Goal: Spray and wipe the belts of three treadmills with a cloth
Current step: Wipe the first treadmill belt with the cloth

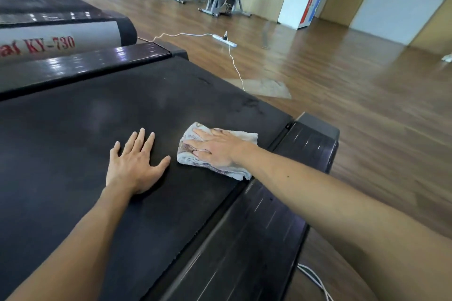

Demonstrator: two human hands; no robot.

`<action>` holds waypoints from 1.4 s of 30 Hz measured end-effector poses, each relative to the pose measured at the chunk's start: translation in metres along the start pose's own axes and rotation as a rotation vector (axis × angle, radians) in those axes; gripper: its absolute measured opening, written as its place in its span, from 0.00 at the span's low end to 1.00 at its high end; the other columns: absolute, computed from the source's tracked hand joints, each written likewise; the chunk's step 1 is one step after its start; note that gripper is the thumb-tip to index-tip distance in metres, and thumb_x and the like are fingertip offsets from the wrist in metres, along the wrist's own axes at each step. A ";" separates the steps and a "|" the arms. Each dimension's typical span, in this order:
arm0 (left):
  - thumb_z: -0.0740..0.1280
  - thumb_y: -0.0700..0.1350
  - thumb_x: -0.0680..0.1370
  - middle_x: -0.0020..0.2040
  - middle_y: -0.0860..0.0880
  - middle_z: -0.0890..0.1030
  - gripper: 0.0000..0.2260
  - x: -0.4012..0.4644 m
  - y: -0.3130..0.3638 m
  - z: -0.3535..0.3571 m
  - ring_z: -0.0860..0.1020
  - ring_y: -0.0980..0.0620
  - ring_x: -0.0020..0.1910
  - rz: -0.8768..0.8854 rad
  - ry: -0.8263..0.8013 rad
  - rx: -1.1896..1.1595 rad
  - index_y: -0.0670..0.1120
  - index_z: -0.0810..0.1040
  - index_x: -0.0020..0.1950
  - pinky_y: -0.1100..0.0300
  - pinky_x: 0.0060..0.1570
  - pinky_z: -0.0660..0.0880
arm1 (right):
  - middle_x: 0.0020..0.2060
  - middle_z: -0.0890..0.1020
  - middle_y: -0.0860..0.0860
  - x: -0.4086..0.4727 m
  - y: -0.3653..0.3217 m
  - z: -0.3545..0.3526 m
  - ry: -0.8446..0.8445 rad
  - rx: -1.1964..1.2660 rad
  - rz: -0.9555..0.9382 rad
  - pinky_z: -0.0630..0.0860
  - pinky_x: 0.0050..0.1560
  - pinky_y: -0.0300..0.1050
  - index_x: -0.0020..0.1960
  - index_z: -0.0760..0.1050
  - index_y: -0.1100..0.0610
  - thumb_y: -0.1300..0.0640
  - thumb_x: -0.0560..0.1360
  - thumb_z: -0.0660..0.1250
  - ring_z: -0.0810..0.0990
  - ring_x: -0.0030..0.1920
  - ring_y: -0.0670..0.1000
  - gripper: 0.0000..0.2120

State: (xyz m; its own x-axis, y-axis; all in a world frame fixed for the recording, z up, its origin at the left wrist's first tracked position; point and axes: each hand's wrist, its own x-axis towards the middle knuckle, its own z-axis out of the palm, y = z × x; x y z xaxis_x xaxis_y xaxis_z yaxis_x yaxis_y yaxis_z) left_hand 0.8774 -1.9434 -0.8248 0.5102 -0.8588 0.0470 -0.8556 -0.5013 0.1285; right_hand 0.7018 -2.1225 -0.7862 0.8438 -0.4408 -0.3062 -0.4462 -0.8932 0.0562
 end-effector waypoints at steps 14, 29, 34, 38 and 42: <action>0.36 0.74 0.69 0.83 0.55 0.42 0.45 0.002 0.003 0.003 0.41 0.57 0.81 -0.034 0.013 0.009 0.55 0.45 0.84 0.48 0.79 0.42 | 0.84 0.43 0.43 -0.014 0.010 0.004 0.106 0.126 -0.097 0.43 0.81 0.59 0.82 0.49 0.33 0.38 0.86 0.45 0.46 0.83 0.56 0.24; 0.40 0.73 0.72 0.82 0.58 0.38 0.44 0.044 0.094 -0.013 0.36 0.61 0.79 -0.179 0.062 -0.070 0.52 0.42 0.83 0.52 0.80 0.37 | 0.84 0.45 0.43 0.059 0.105 -0.009 0.220 0.136 -0.471 0.43 0.81 0.58 0.81 0.54 0.33 0.35 0.84 0.48 0.45 0.83 0.53 0.25; 0.40 0.71 0.71 0.82 0.57 0.38 0.44 0.065 0.123 -0.036 0.36 0.62 0.79 -0.277 0.076 -0.044 0.52 0.41 0.83 0.54 0.79 0.36 | 0.84 0.46 0.43 0.090 0.137 -0.025 0.182 0.118 -0.513 0.44 0.81 0.61 0.80 0.53 0.32 0.33 0.84 0.46 0.45 0.83 0.55 0.25; 0.40 0.71 0.71 0.82 0.58 0.39 0.44 0.064 0.126 -0.039 0.37 0.63 0.79 -0.344 0.066 -0.040 0.52 0.42 0.84 0.56 0.79 0.36 | 0.84 0.44 0.43 0.106 0.173 -0.027 0.189 0.139 -0.479 0.44 0.81 0.60 0.81 0.52 0.32 0.35 0.84 0.46 0.45 0.83 0.55 0.25; 0.41 0.72 0.72 0.82 0.59 0.40 0.43 0.063 0.119 -0.025 0.37 0.64 0.79 -0.331 0.034 -0.046 0.52 0.42 0.83 0.58 0.79 0.37 | 0.84 0.45 0.42 0.113 0.183 -0.015 0.248 0.173 -0.472 0.44 0.81 0.60 0.80 0.53 0.32 0.35 0.84 0.48 0.46 0.83 0.54 0.25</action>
State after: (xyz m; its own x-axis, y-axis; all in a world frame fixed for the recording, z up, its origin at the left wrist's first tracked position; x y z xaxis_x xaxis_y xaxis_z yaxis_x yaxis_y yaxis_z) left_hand 0.8098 -2.0547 -0.7820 0.7628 -0.6460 0.0285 -0.6389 -0.7462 0.1871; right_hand 0.7200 -2.3373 -0.7961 0.9994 -0.0232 -0.0268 -0.0281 -0.9801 -0.1964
